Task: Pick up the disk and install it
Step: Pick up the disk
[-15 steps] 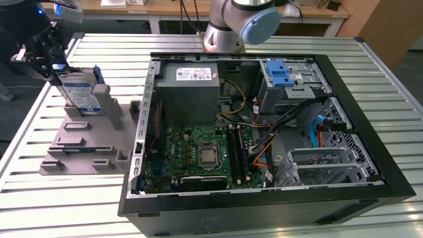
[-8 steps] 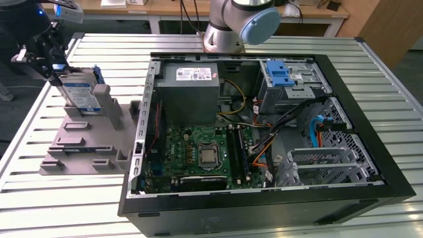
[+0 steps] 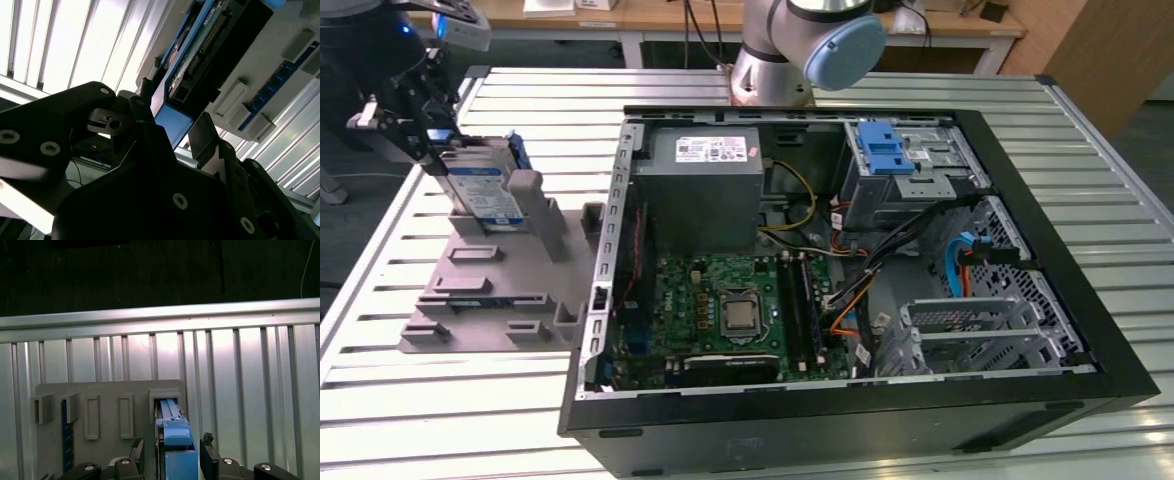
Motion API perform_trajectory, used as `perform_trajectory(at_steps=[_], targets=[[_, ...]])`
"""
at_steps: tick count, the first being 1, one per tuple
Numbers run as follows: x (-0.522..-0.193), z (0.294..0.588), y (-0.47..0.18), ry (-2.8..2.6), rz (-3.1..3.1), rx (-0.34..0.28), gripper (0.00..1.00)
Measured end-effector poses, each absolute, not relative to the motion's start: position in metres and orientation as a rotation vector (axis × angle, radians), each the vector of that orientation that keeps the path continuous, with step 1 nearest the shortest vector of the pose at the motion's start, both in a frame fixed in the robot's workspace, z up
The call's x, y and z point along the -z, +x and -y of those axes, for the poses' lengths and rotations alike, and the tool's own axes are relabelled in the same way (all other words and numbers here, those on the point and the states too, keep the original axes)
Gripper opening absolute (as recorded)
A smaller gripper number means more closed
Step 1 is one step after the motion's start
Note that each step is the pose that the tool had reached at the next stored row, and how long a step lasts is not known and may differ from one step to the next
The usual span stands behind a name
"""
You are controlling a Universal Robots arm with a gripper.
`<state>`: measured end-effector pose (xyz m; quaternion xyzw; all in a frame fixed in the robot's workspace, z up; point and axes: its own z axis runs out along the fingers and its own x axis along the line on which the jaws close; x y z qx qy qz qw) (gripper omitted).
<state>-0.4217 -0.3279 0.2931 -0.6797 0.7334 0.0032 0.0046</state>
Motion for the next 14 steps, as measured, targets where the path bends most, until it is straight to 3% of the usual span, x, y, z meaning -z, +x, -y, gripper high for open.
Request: perform_trajectory(at_steps=[6, 7, 14], targets=[[-0.2901, 0.3279, -0.4217, -2.129, -2.297, -0.011, 0.55], [-0.2899, 0.3279, -0.4217, -2.129, -2.297, -0.011, 0.47], [-0.2873, 0.3279, -0.4217, -2.129, -2.297, -0.011, 0.47]])
